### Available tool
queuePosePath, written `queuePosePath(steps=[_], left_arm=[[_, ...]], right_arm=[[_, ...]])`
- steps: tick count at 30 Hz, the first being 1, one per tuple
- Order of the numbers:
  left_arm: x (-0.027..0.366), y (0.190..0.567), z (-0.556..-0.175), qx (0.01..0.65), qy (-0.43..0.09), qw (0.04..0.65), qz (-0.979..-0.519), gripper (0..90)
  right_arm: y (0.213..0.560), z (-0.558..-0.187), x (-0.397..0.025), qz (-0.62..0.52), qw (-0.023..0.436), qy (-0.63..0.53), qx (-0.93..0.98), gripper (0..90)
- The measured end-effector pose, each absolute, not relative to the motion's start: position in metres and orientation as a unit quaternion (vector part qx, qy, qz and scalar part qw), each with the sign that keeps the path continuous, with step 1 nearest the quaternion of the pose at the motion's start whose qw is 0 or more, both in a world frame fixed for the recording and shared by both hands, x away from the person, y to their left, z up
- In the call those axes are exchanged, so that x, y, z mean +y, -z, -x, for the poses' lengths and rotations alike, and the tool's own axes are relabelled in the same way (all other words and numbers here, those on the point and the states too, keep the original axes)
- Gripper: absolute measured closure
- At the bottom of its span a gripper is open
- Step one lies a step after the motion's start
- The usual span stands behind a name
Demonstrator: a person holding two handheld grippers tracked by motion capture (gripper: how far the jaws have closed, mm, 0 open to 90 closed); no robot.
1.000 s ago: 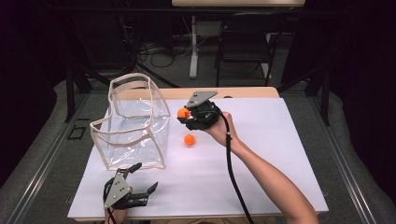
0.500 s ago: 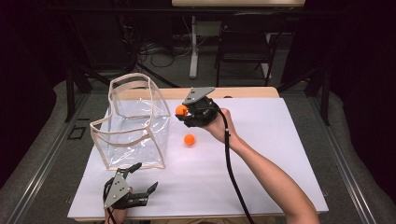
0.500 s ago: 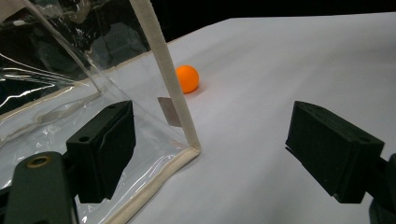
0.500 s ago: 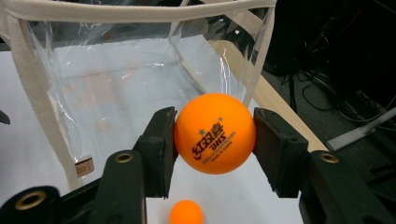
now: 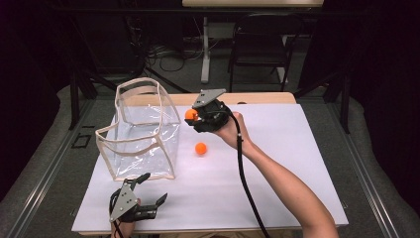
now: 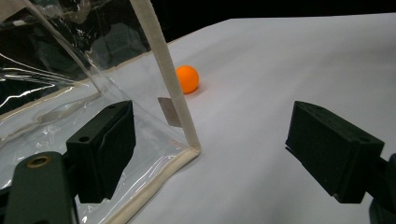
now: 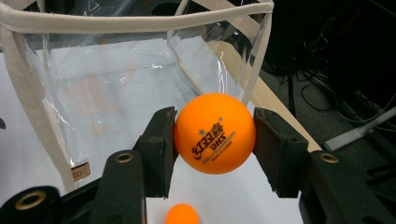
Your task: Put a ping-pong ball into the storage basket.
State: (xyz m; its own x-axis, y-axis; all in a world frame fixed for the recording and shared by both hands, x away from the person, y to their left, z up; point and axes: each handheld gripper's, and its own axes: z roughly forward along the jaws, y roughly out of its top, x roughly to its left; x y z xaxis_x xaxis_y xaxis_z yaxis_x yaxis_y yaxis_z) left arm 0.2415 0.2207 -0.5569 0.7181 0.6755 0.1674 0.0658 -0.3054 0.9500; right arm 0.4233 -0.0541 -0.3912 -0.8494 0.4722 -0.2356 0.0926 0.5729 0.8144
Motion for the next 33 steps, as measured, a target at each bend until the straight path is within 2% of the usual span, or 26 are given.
queuePosePath(steps=[33], left_arm=[[0.222,0.557,-0.241,0.245,-0.284,0.537,-0.755,15.6]], right_arm=[[0.379,-0.429,-0.044,-0.159,0.232,-0.419,0.864,50.7]])
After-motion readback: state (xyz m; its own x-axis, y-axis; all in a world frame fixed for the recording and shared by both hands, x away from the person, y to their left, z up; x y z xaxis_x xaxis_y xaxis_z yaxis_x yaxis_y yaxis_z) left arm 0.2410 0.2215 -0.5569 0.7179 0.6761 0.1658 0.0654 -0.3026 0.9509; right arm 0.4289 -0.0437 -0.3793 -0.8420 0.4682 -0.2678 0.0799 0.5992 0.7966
